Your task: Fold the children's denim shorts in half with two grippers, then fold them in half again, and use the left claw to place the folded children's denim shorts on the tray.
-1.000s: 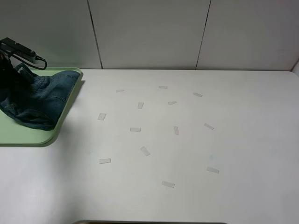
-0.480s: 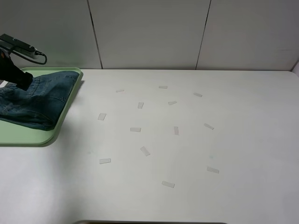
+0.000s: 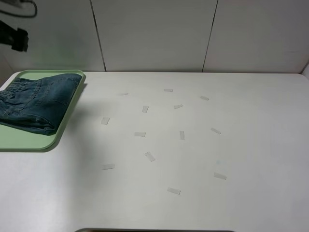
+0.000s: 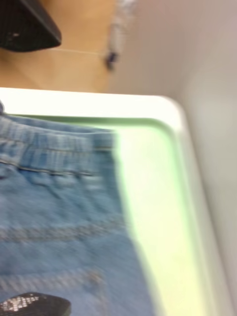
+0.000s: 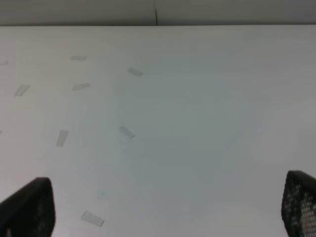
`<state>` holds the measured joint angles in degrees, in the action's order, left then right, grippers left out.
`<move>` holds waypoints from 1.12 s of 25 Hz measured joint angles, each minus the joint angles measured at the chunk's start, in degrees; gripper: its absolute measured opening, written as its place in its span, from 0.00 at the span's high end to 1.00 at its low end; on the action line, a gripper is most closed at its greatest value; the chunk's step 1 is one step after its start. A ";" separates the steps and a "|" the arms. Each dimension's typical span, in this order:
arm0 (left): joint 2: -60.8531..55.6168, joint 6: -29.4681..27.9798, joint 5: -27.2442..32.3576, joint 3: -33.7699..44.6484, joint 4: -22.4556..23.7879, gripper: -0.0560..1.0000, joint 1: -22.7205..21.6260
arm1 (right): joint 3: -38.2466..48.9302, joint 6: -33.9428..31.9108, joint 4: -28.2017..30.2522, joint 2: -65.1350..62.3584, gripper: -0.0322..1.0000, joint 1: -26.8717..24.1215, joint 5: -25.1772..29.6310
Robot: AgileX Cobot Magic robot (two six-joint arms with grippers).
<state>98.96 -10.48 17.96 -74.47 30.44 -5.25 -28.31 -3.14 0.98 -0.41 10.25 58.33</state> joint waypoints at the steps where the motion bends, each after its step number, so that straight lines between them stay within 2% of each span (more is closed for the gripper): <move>1: -2.54 0.00 -0.23 0.38 -0.88 0.02 0.23 | 0.00 0.00 0.00 0.00 0.30 0.00 0.00; 5: -10.49 0.00 -0.68 3.28 -3.50 0.02 0.45 | 0.00 0.00 0.00 0.00 0.30 0.00 0.00; 6: -16.49 0.00 -1.31 6.61 -4.94 0.02 0.45 | 0.00 0.00 0.00 0.00 0.30 0.00 0.00; 10: -28.42 0.00 -2.04 15.69 -5.96 0.02 0.52 | 0.00 0.00 0.00 0.00 0.30 0.00 0.00; 17: -51.87 0.17 -0.60 32.09 -9.61 0.02 0.52 | 0.00 0.00 0.00 0.00 0.30 0.00 0.00; 20: -62.69 2.23 3.67 36.59 -13.57 0.02 0.52 | 0.00 0.00 0.00 0.00 0.30 0.00 0.00; 22: -68.60 5.49 9.15 37.82 -17.39 0.02 0.52 | 0.00 0.00 0.00 0.00 0.30 0.00 0.00; 26: -77.52 13.98 20.44 38.30 -27.83 0.02 0.71 | 0.00 0.00 0.00 0.00 0.30 0.00 0.00; 28: -80.71 16.84 25.01 38.49 -31.38 0.02 2.16 | 0.00 0.00 0.00 0.00 0.30 0.00 0.00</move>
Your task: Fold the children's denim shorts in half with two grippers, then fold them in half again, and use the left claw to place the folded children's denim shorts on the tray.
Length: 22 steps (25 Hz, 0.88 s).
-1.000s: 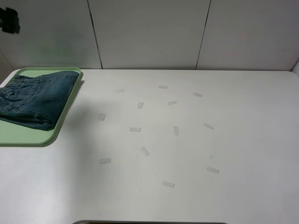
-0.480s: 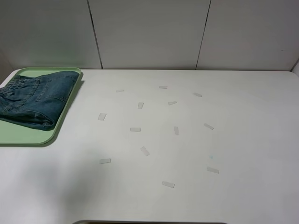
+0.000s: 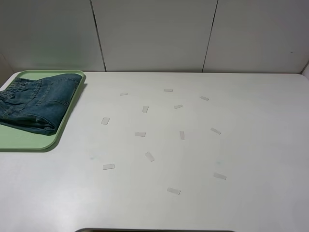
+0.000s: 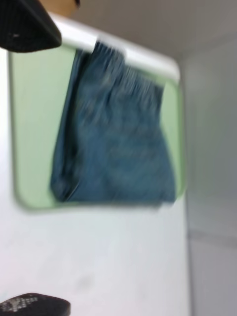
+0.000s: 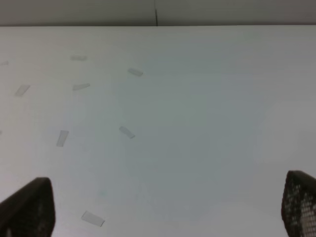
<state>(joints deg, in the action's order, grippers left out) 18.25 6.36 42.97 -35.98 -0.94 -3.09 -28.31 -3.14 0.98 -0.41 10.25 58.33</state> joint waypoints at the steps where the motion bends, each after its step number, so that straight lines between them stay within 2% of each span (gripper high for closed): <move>1: -1.56 0.46 1.32 0.27 -0.73 0.02 1.21 | 0.00 0.00 0.00 0.00 0.30 0.00 0.00; 4: -5.31 0.19 5.23 1.44 -0.91 0.02 4.71 | 0.00 0.00 0.00 0.00 0.30 0.00 0.00; 7: -8.49 -2.47 9.31 3.14 -0.89 0.02 7.16 | 0.00 0.00 0.00 0.00 0.30 0.00 0.00; 17: -18.13 -4.55 13.78 7.09 -1.10 0.02 7.67 | 0.00 0.00 0.00 0.00 0.30 0.00 0.00; 22: -18.56 -4.89 17.16 7.38 -0.77 0.02 7.67 | 0.00 0.00 0.00 0.00 0.30 0.00 0.00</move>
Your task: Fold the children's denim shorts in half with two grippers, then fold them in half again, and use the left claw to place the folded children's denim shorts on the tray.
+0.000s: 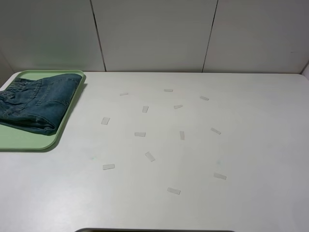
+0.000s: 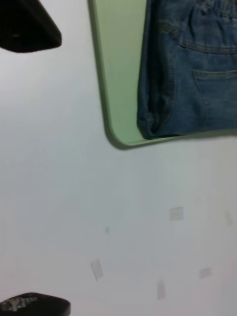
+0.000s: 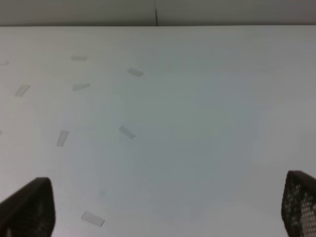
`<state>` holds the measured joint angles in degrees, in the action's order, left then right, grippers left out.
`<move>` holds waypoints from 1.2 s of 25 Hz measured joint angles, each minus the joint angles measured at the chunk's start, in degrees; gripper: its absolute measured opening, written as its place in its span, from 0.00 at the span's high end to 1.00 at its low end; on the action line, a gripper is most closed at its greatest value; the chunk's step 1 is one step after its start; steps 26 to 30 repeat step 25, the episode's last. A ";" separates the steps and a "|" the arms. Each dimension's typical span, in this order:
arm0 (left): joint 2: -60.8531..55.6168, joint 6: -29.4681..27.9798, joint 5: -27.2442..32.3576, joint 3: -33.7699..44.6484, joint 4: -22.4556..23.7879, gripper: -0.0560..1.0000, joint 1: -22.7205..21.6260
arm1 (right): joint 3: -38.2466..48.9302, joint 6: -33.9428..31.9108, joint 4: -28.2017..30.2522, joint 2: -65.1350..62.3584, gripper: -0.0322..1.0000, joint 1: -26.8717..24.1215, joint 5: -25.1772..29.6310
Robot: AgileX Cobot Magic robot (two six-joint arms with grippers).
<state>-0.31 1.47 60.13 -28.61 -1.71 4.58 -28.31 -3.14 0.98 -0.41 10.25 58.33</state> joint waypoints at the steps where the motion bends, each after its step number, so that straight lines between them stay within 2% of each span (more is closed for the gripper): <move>1: 0.00 0.00 0.00 0.51 0.16 0.02 0.00 | 0.00 0.00 0.00 0.00 0.30 0.00 0.00; 30: 0.00 -0.15 0.40 1.12 1.02 0.02 0.00 | 0.00 0.00 0.00 0.00 0.30 0.00 0.00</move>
